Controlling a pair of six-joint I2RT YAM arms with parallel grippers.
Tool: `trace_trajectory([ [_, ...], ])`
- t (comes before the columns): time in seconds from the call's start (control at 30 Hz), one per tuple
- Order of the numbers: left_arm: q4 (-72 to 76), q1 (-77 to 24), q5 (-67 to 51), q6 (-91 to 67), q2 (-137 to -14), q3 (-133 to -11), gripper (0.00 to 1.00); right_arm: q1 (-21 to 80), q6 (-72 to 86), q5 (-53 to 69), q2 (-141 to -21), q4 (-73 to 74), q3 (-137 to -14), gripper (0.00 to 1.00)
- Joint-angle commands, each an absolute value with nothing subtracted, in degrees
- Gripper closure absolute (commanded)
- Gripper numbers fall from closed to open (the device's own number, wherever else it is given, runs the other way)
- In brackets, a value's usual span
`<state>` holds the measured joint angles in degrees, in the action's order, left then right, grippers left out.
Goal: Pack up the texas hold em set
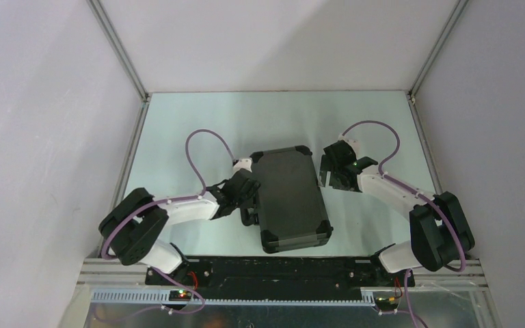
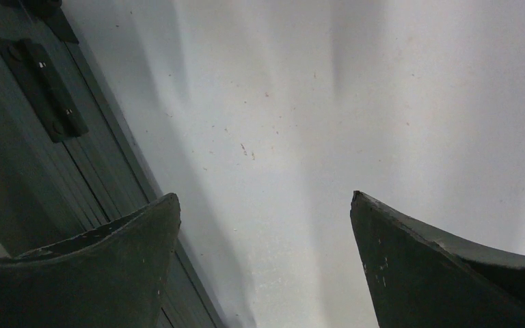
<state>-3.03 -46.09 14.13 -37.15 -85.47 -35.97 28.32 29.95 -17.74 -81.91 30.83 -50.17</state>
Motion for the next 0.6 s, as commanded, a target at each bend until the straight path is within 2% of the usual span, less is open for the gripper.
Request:
trace_trajectory([
  [0.0,12.1,-52.0,-12.0,-42.0,-96.1,-32.8,1.0,32.3,31.2,-8.0,-84.7,29.2,-49.9,0.01],
  [0.33,15.1,-51.8,-9.3,-43.1,-90.2,-30.0,1.0,32.3,31.3,-8.7,-84.2,29.5,-49.9,0.01],
  [0.57,-5.0,-51.8,5.7,-42.0,-82.5,-34.6,1.0,32.3,30.8,-9.6,-83.1,29.5,-49.9,0.01],
])
